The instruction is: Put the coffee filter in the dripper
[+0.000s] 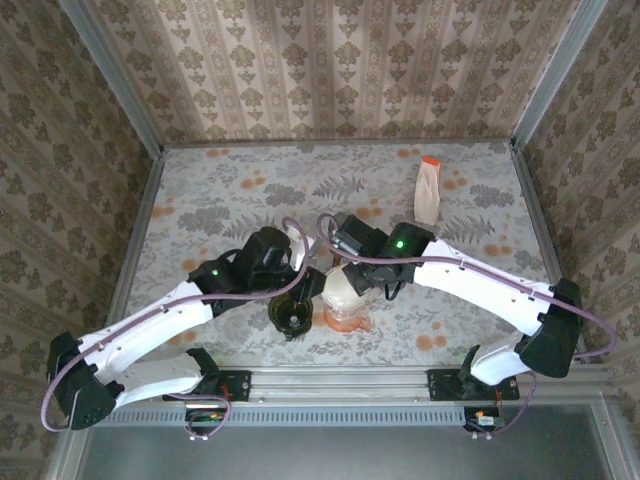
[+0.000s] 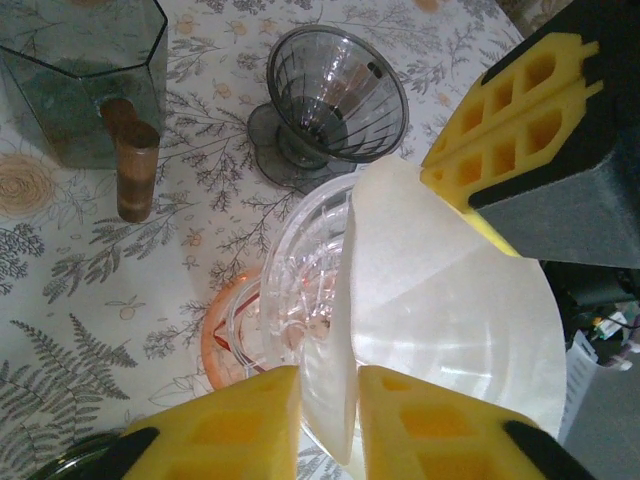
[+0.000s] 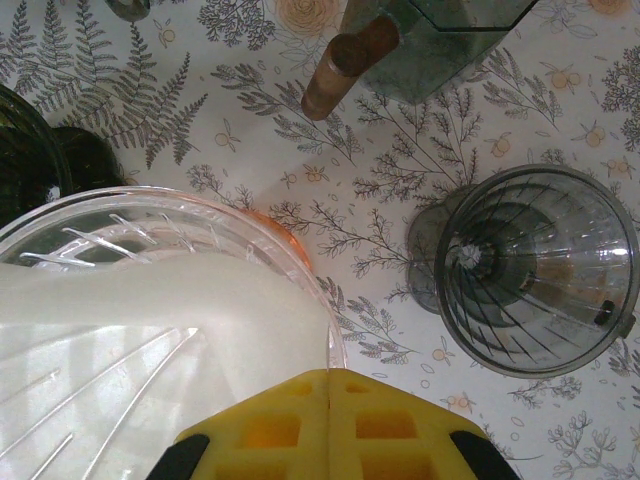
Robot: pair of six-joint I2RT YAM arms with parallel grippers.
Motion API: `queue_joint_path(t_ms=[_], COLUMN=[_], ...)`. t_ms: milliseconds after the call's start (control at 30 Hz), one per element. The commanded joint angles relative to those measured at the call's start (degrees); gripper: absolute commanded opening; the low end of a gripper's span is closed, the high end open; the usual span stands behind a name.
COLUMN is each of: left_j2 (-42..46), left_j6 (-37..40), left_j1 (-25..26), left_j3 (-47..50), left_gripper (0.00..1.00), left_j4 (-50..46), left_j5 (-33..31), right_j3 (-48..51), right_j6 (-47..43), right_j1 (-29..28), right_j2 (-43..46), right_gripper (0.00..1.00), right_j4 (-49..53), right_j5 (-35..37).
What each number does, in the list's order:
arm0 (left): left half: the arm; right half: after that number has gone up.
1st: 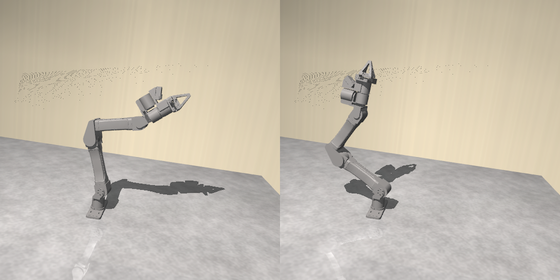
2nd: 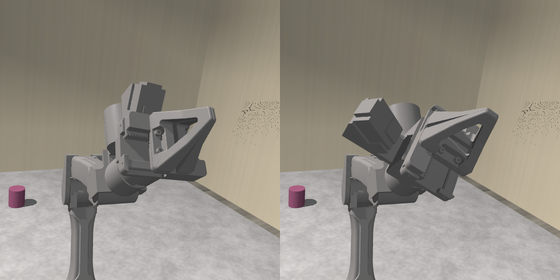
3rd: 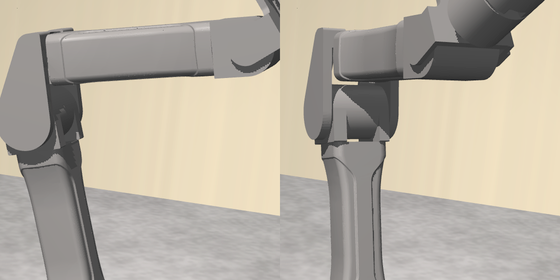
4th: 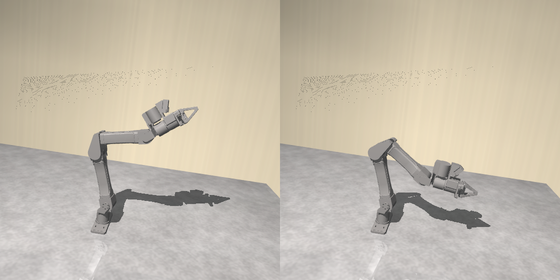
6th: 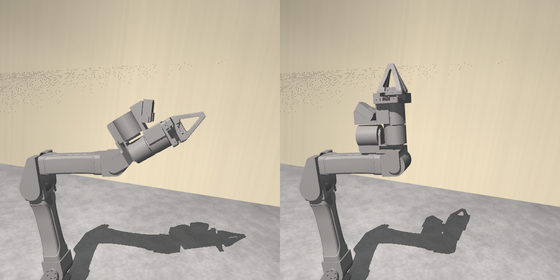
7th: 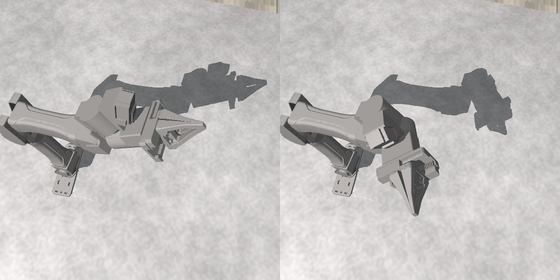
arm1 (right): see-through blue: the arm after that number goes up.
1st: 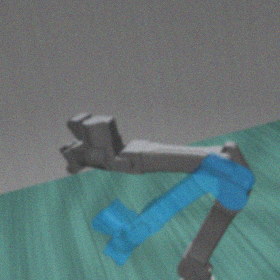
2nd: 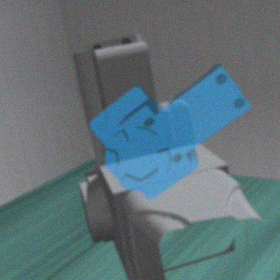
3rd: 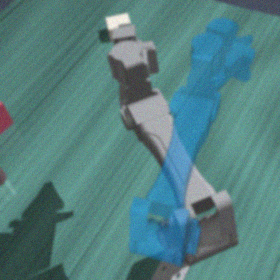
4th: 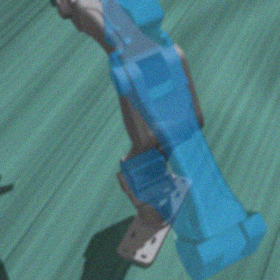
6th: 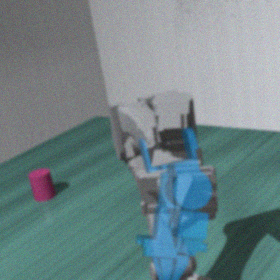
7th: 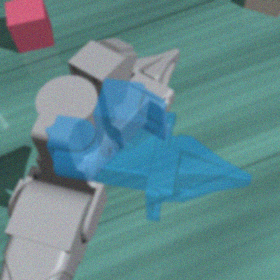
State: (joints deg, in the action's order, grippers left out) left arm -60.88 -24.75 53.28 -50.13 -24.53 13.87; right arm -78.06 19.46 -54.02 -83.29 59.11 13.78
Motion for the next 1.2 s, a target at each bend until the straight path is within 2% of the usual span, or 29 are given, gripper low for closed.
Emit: queue_joint_path(t_ms=[0,167,267,333,433,500,767,1033,1167], left_j2=[-0.6,-0.7,-0.8,-0.9,-1.0,-1.1,-1.4,-1.0,-0.5], left_j6=[0.3,0.2,-0.1,-0.2,-0.3,-0.2,-0.9,-1.4,-1.8], left_j1=[0.4,0.4,0.4,0.4,0.4,0.4,0.4,0.4,0.3], left_j3=[-0.4,-0.2,-0.1,-0.1,0.0,0.1,0.9,1.6,2.0], left_gripper=[0.19,0.12,0.11,0.10,0.08,0.08,0.10,0.18,0.27], left_j4=[-0.7,-0.9,-0.9,-0.9,-0.9,-0.8,0.2,0.7,1.4], left_j5=[-0.2,-0.4,-0.4,-0.3,-0.2,-0.2,0.7,0.7,1.1], right_j3=[-1.5,-1.3,-1.1,-1.1,-0.8,-0.3,2.4,4.4,6.0], right_j6=[0.6,1.0,1.1,1.3,1.8,2.2,2.3,2.9,3.7], right_j1=[-0.6,-0.6,-0.6,-0.6,-0.6,-0.2,1.4,2.4,3.1], right_j2=[-0.1,0.2,0.8,1.6,3.1,5.0,1.5,-1.3,-2.1], right_gripper=[0.00,0.04,0.15,0.28,0.55,0.62,0.70,0.73,0.73], right_j4=[1.6,1.1,0.6,0.4,-0.4,-0.8,-2.3,-4.7,-6.5], right_j5=[1.6,1.7,1.7,2.1,3.0,2.6,-8.8,-11.1,-12.1])
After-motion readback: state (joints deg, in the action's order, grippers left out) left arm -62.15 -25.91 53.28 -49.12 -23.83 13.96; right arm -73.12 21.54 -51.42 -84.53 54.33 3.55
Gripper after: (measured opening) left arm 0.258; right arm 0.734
